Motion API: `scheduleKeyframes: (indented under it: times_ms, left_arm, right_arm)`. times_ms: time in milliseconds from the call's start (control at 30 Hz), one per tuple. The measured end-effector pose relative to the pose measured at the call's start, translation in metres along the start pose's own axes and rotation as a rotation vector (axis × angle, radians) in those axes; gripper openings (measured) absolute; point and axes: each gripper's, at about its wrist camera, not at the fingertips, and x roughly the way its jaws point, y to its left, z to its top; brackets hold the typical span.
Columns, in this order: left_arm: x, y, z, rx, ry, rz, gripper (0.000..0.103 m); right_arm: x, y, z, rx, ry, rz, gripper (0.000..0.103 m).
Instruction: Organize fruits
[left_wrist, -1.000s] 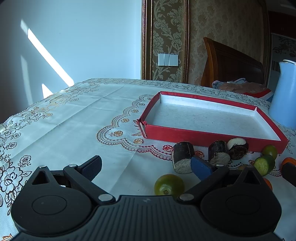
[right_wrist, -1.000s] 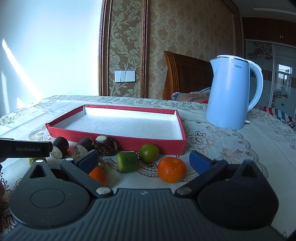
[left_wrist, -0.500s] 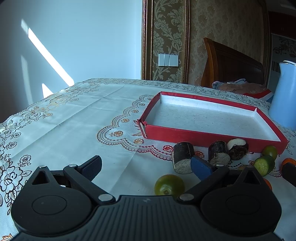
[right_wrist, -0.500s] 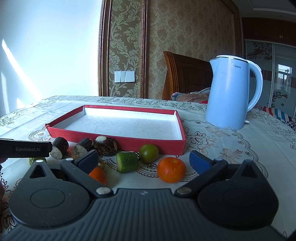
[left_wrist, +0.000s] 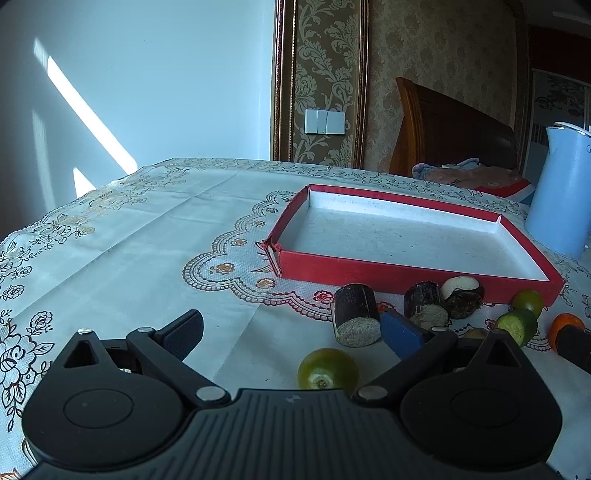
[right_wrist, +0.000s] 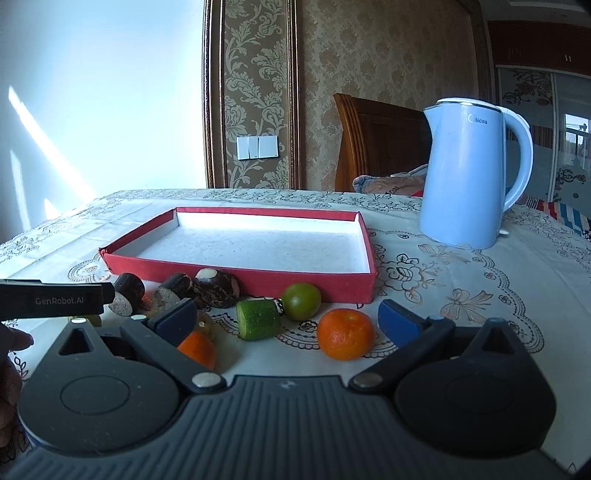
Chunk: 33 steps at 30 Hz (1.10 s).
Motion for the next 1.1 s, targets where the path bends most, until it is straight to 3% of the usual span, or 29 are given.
scheduleKeyframes:
  times_ms: [1100]
  left_arm:
    - [0.003, -0.008, -0.001, 0.043, 0.014, 0.024, 0.103]
  right_arm:
    - [0.007, -0.031, 0.002, -0.031, 0.051, 0.072, 0.103]
